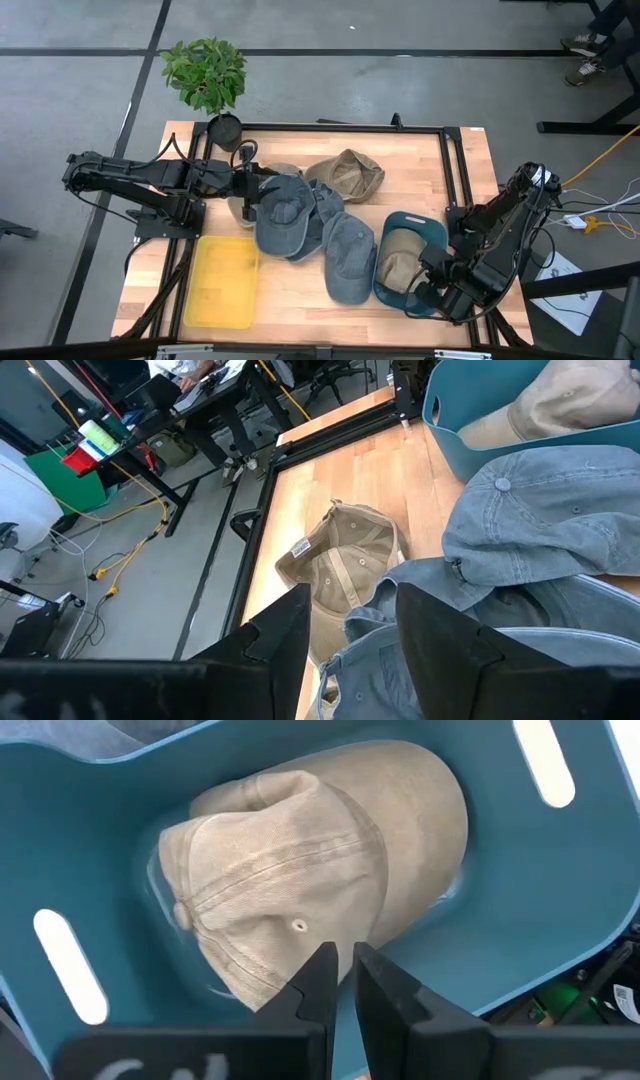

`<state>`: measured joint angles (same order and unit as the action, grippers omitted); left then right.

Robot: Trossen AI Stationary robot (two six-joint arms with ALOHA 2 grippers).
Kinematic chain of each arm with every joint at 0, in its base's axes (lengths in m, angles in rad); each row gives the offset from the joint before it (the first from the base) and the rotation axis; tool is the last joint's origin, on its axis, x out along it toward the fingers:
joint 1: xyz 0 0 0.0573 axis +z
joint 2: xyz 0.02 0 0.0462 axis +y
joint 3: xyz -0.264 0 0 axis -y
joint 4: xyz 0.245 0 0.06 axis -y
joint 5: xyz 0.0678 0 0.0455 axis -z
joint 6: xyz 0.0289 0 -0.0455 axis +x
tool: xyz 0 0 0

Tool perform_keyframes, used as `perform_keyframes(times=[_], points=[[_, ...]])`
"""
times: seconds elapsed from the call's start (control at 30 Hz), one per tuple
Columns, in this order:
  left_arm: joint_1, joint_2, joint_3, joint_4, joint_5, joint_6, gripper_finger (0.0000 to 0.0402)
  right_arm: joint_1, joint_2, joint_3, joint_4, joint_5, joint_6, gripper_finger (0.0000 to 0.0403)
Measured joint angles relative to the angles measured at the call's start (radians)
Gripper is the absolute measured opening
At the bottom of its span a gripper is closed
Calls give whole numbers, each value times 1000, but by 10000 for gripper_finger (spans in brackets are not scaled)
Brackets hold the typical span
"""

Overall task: Pick & Place hat
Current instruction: Put the top left blue cap into the yellow bin

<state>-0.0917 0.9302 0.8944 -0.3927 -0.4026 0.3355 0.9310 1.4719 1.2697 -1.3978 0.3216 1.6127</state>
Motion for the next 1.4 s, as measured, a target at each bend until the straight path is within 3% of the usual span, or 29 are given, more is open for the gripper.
perform_keyframes(times=[0.13, 0.57, 0.77, 1.03, 1.17, 1.4], points=[[0, 0, 0, 0, 0, 24, 144, -8, 0, 0, -2, 36, -30, 38], [0, 0, 0, 0, 1, 47, 143, -132, 0, 0, 42, 302, -213, 44], [0, 0, 0, 0, -25, 14, 143, -184, 0, 0, 40, 319, -329, 117], [0, 0, 0, -20, -49, -19, 143, -266, 0, 0, 36, 455, -542, 240], [0, 0, 0, -32, -49, -33, 144, -291, 0, 0, 35, 535, -647, 261], [0, 0, 0, -31, -49, -69, 143, -301, 0, 0, 32, 603, -756, 263]])
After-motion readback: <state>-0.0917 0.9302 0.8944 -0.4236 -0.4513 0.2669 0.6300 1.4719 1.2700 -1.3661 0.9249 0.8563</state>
